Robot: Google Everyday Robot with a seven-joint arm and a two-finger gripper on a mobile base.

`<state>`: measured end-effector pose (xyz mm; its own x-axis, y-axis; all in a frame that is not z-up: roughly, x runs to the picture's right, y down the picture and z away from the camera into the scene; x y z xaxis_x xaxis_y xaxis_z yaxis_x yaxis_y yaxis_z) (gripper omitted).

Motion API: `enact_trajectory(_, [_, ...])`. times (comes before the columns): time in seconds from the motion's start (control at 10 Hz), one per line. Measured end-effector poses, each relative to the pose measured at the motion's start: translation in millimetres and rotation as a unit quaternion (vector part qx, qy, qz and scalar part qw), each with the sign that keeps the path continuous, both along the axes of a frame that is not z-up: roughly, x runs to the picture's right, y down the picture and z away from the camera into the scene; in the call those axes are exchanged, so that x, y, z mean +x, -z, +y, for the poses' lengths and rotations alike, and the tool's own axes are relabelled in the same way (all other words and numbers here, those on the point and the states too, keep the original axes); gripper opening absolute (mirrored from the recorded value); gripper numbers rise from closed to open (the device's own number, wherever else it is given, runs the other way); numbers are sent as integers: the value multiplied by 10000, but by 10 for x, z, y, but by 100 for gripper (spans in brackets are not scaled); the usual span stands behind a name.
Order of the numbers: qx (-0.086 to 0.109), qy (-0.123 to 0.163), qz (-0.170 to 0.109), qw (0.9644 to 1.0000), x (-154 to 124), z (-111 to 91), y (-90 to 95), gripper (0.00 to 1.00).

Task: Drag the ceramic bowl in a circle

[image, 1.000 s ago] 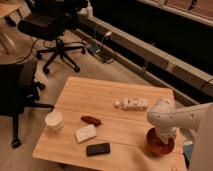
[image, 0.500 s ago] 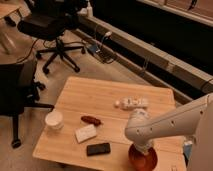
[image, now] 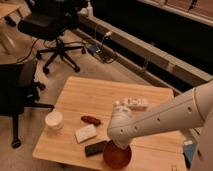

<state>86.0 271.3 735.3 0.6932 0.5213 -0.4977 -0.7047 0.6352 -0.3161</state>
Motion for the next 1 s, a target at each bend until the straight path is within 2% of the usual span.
enact_trajectory(0.2, [277,48,-139,9995,-222,-237,-192,0])
enact_trajectory(0.6, [695,-44,21,9976,-312,-714,-646,0])
enact_trajectory(0.8, [924,-362,223,9948,-209,-1110,-898,0])
enact_trajectory(0.9, [964,-462,279,9939,-158,-1205,-955,0])
enact_trajectory(1.0, [1054,-853,647,9887,247,-1508,-1175,0])
